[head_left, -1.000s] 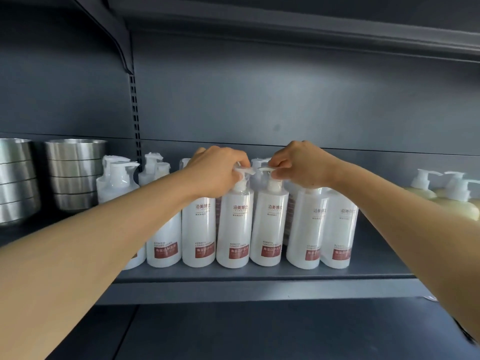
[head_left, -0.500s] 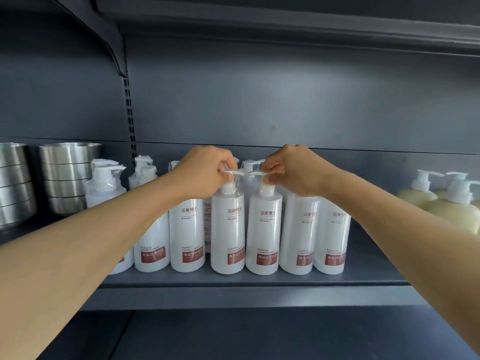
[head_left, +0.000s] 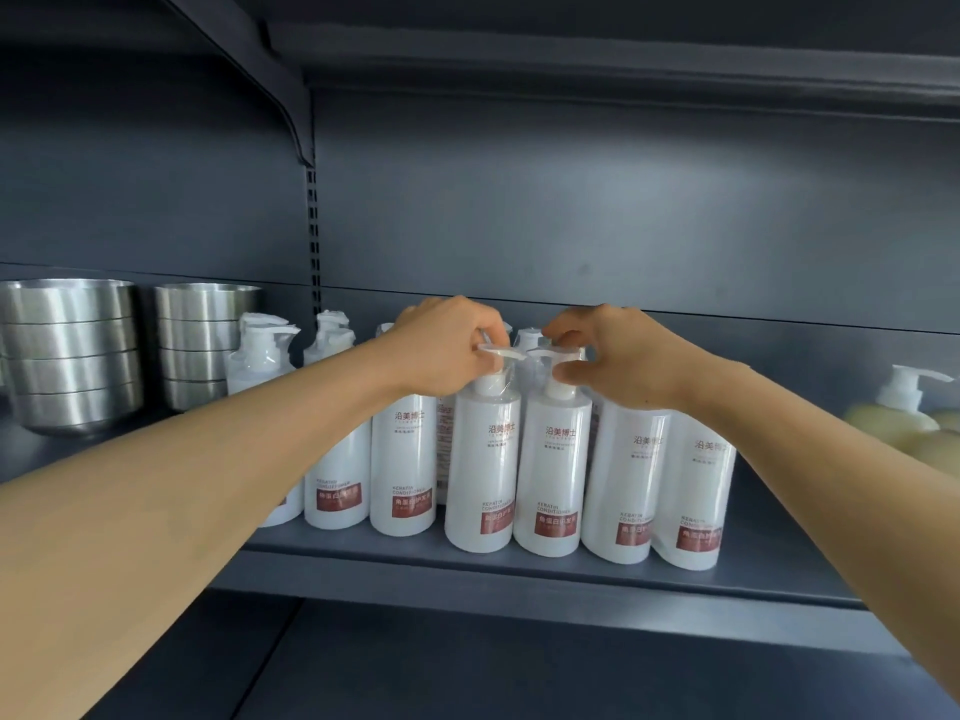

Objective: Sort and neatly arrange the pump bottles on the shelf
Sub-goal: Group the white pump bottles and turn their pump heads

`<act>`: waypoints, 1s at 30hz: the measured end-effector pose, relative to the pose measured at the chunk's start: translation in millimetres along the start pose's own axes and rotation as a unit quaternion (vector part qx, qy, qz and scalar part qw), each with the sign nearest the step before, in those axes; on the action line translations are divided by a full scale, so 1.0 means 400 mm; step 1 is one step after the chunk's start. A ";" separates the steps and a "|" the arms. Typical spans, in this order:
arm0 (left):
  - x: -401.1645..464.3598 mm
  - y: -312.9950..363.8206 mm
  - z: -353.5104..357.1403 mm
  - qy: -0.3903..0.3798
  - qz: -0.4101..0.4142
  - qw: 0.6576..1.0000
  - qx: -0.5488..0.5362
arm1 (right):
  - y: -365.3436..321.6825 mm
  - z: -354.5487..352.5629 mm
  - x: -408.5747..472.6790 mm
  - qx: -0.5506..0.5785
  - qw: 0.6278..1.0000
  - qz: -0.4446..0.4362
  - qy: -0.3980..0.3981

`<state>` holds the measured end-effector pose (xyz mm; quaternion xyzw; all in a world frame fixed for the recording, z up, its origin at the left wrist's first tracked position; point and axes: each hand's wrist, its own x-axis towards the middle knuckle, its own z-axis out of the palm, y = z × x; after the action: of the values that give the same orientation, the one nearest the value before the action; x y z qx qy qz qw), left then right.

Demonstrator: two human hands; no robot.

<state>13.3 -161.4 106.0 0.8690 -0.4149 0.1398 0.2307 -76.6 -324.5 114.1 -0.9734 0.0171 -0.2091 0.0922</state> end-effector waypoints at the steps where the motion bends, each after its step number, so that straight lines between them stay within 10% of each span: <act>1: -0.003 -0.002 -0.003 -0.003 0.003 1.000 0.001 | -0.004 0.000 -0.001 0.003 1.000 -0.001 0.005; 30: -0.055 -0.305 -0.137 -0.017 0.055 0.998 0.016 | -0.296 0.112 0.136 -0.067 0.998 -0.007 -0.009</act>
<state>92.7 -51.8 108.5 0.8509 -0.4633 0.1440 0.2015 -9.5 -204.6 118.0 -0.9792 0.0238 -0.1997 0.0255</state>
